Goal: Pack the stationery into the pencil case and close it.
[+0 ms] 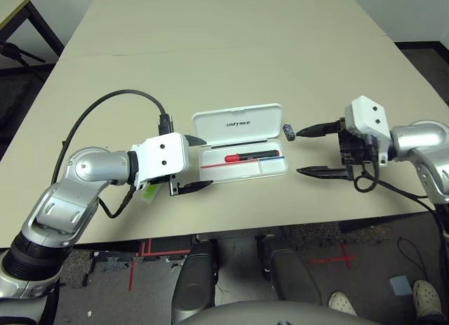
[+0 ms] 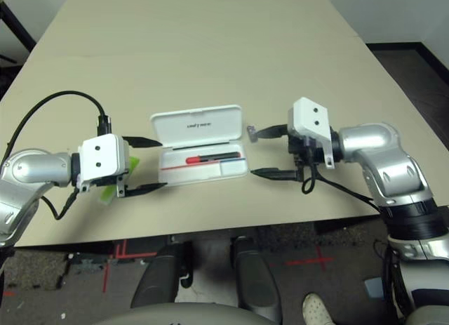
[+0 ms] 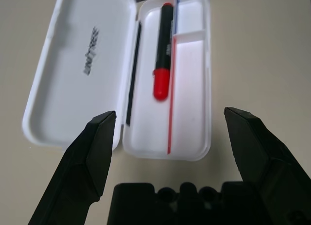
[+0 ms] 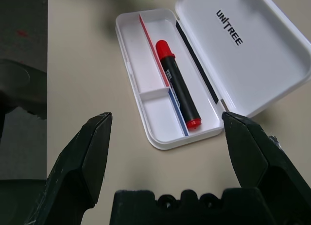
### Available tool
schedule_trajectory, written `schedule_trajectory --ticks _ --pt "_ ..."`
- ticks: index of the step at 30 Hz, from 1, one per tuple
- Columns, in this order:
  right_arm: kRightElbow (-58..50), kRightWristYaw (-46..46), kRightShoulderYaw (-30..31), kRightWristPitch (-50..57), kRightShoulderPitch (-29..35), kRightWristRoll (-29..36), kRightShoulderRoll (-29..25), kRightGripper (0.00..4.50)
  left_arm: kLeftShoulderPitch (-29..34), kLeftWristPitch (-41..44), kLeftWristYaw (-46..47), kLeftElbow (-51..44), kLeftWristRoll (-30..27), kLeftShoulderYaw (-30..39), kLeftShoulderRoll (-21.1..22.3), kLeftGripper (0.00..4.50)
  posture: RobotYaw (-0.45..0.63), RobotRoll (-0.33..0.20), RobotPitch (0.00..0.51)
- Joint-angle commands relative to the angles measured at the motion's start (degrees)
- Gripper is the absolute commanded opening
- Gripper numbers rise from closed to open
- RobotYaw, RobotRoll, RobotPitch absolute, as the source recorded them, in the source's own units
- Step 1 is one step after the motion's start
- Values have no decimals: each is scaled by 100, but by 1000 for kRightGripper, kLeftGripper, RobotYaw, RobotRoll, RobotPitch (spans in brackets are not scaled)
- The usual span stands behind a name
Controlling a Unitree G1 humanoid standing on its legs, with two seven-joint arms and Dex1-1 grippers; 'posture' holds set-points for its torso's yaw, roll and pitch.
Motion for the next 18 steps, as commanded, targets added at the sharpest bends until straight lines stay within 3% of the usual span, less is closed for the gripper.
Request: schedule_trajectory --ticks 1,10,18 --pt "-173 -19 -96 62 124 124 -55 4480 227 498 522 76 149 249 -23 4500 20 0 165" --pt "80 -1 -25 -85 2 50 -32 4480 702 3132 1879 -476 -144 848 -459 4500 37 0 175" --pt "218 -7 72 -207 -98 -46 30 4480 606 4268 2528 -352 -324 1044 -1035 4500 40 0 175"
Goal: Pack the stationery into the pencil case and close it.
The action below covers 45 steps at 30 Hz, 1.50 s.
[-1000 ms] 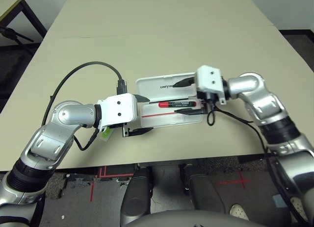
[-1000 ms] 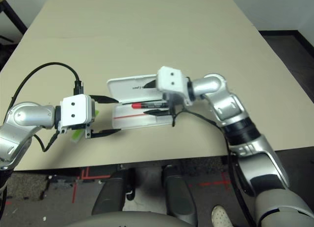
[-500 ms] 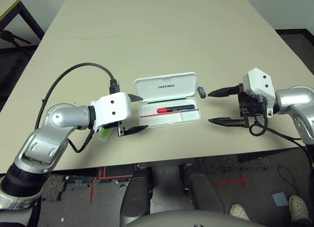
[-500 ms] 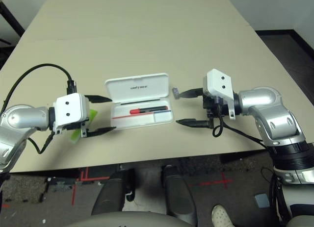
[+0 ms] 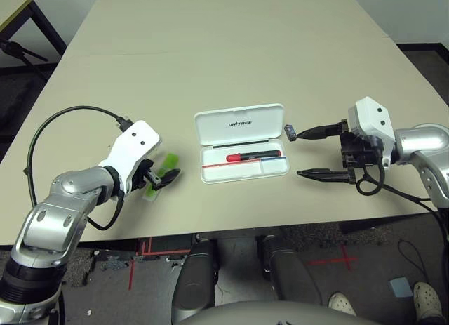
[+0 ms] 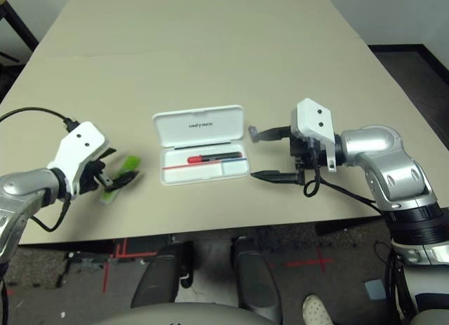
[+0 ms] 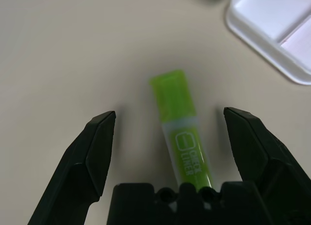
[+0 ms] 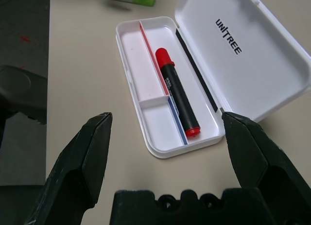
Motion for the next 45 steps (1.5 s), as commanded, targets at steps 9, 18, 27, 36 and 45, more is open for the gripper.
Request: schedule_trajectory --ticks 9,18,27,36,45 --pt "-30 -33 43 -104 -22 -76 10 4480 -119 924 550 181 -206 199 -470 4500 22 0 176" --pt "-23 7 38 -116 -14 -68 -35 4500 -158 1185 672 270 -277 243 -470 2753 23 0 176" --pt "22 45 55 -154 -33 -107 -41 4500 -404 1030 281 42 -522 -4 77 1086 24 0 177" --pt "75 50 52 -213 11 -177 -58 4500 -1066 -131 -1169 -293 -888 -899 1448 1086 22 0 178" --pt "137 14 85 -292 16 -283 -47 4500 -1974 -1446 -1890 -202 -424 -2083 1491 1086 1 0 175"
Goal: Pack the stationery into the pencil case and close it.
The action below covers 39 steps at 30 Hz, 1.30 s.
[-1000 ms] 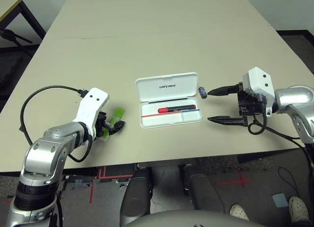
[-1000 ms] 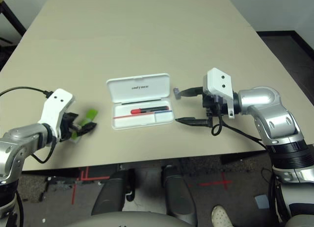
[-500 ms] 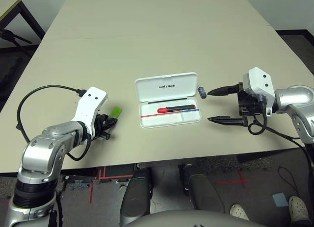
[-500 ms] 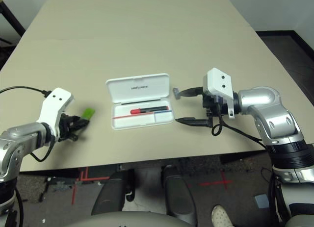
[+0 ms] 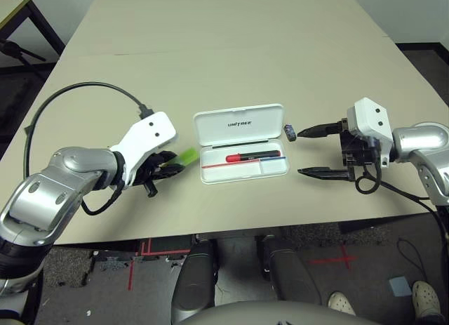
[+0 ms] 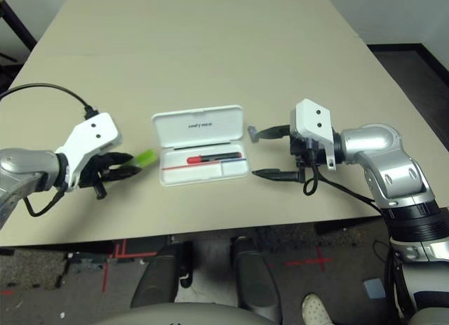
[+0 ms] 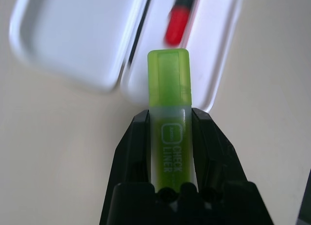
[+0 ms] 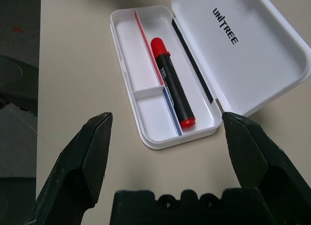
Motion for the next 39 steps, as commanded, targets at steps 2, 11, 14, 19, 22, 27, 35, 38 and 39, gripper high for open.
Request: schedule_trajectory --ticks 2,11,14,19,22,27,35,38,39 --pt "35 -1 59 -83 31 -106 -41 4500 -334 -477 -215 -12 369 -704 -194 1086 -2 0 174" --pt "49 -37 63 -138 69 -185 -22 4500 -890 -1208 -291 687 1264 -1810 -1047 1086 -22 0 171" --pt "15 -61 61 -131 101 -188 -33 4500 -994 -1377 -372 917 1436 -1903 -1184 1086 -27 0 173" --pt "-25 -95 55 -128 161 -200 -39 4500 -1124 -1546 -449 1196 1714 -2035 -1439 1086 -31 0 177" --pt "-43 -112 58 -136 199 -216 -33 4500 -1176 -1568 -494 1288 1831 -2113 -1593 1086 -31 0 177" --pt "-56 -142 73 -149 220 -246 -17 4500 -1195 -1510 -571 1328 1914 -2130 -1743 1086 -37 0 179" --pt "-36 -180 131 -185 210 -292 27 4500 -1150 -1276 -573 1289 1979 -2065 -1841 1812 -34 0 180" --pt "10 -200 167 -207 177 -323 58 4500 -1138 -1162 -561 1208 1889 -1942 -1857 2853 -31 0 180" --pt "33 -209 178 -217 167 -336 67 4500 -1132 -1139 -591 1160 1850 -1891 -1825 3302 -27 0 178"
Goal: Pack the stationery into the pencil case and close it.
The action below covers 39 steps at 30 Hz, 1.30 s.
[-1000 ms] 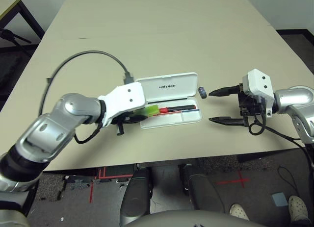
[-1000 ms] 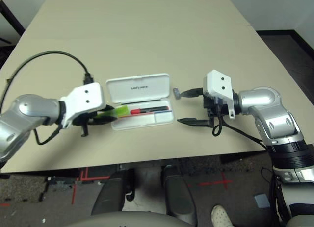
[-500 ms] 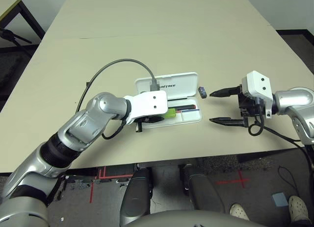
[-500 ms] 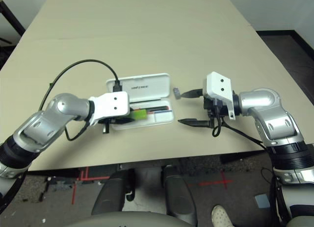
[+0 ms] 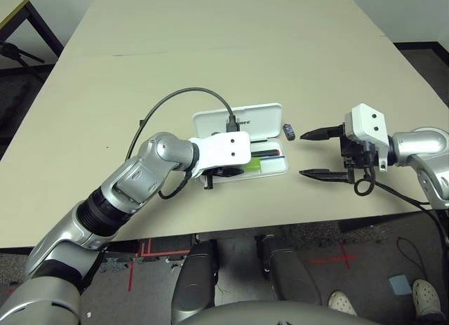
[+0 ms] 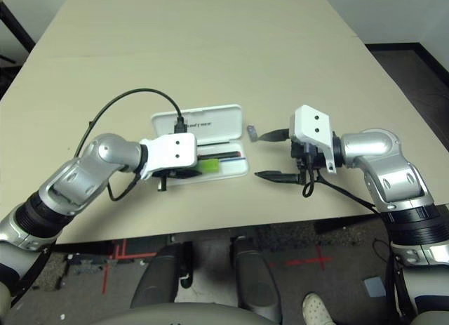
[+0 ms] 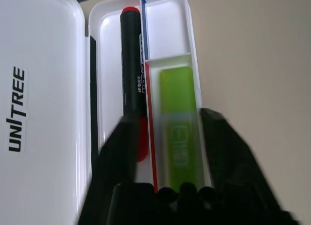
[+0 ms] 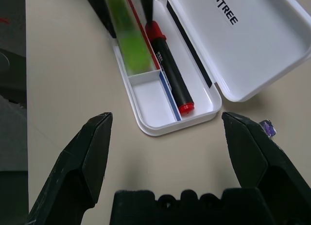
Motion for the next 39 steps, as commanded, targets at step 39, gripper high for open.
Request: schedule_trajectory --ticks 39 --pt "-1047 -3852 -687 3953 -435 111 729 4500 2390 -2185 -550 -285 -1365 3115 1087 4472 -10 0 186"
